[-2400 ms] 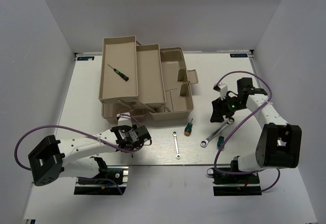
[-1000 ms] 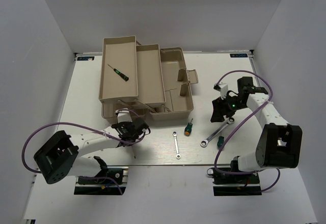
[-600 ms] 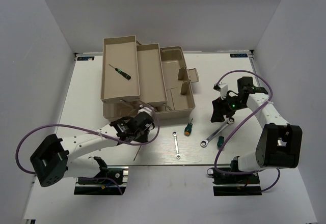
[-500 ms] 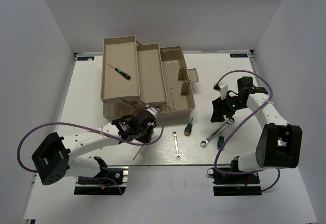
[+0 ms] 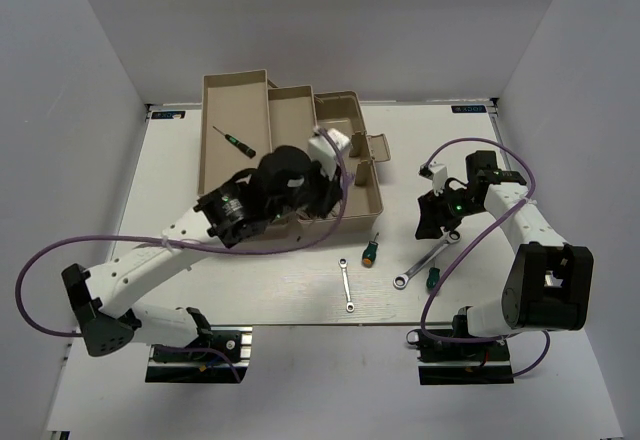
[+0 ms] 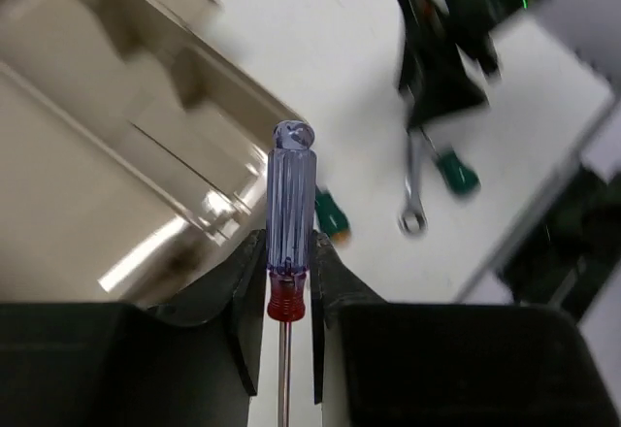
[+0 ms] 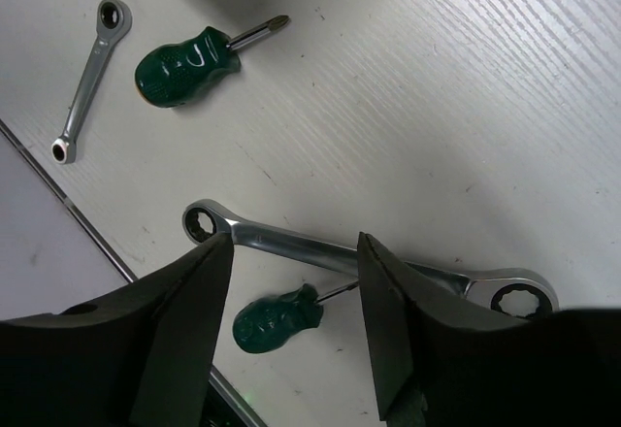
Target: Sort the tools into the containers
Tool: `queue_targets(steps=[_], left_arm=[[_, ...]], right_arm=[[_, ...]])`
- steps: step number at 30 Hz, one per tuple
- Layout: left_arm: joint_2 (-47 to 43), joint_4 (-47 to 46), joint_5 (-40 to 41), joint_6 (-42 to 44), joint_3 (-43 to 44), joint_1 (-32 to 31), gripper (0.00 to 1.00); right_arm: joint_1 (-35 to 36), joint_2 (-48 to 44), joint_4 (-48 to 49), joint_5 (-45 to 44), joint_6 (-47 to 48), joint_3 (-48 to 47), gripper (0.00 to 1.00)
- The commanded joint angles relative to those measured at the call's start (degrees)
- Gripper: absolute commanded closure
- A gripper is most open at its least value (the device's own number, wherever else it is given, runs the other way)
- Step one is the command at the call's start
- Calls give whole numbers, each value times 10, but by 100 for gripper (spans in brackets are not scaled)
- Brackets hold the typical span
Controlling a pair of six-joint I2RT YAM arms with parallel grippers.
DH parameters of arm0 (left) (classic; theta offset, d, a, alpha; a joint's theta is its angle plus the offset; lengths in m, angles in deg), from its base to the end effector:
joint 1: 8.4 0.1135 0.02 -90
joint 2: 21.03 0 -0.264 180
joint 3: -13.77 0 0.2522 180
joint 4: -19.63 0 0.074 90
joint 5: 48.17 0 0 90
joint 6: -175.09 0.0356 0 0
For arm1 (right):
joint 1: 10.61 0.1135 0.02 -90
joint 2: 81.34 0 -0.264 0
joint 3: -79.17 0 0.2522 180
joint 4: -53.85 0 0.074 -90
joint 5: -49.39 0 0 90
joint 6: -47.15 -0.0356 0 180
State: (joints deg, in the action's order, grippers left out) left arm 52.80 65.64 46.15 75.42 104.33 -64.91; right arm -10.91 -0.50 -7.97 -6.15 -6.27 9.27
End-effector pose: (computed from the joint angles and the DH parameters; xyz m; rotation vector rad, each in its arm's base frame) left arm 0.1587 -0.2350 0.3861 0.8075 1.9832 -0.6170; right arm 0.2563 0.0188 0.2276 -0.9257 2.4329 0.6403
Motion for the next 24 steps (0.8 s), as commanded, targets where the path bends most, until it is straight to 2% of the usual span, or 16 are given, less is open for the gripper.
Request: queue_targets(steps=[1, 2, 3, 6, 7, 9, 12, 13, 16, 17, 19, 20, 22, 23, 24], left_arm=[[11, -7, 156, 4, 61, 30, 100], [18, -7, 188, -1, 71, 39, 100], [25, -13, 228, -1, 79, 51, 100], [51, -13, 264, -29, 97, 112, 100], [57, -18, 271, -39, 106, 130, 100], [72, -3, 271, -59, 121, 186, 100], [95, 11, 265, -84, 148, 256, 100], [102, 18, 264, -90, 156, 270, 100], [132, 54, 251, -96, 190, 313, 100], [146, 59, 241, -96, 190, 321, 100], [153, 59, 229, -96, 195, 337, 100], [153, 64, 229, -96, 195, 344, 94], [158, 69, 222, -96, 195, 352, 90], [158, 69, 217, -96, 195, 361, 83], [158, 69, 208, -96, 189, 366, 77]], right_arm=[[2, -10, -9, 4, 10, -9, 41], [19, -11, -11, 2, 18, -8, 48], [23, -13, -11, 1, 23, -7, 65], [51, -13, -5, -20, 30, -4, 87], [62, -11, 7, -36, 28, -3, 92], [87, -12, 26, -48, 16, -2, 92], [113, 4, 53, -83, -32, -7, 78], [117, 12, 58, -99, -39, -10, 67], [142, 30, 65, -126, -75, -8, 52], [148, 33, 75, -127, -102, -6, 48], [155, 40, 82, -125, -129, -2, 46], [158, 42, 86, -105, -172, -1, 41], [164, 56, 82, -84, -203, -1, 38], [166, 60, 79, -48, -231, -2, 32], [169, 64, 79, -36, -256, 1, 31]])
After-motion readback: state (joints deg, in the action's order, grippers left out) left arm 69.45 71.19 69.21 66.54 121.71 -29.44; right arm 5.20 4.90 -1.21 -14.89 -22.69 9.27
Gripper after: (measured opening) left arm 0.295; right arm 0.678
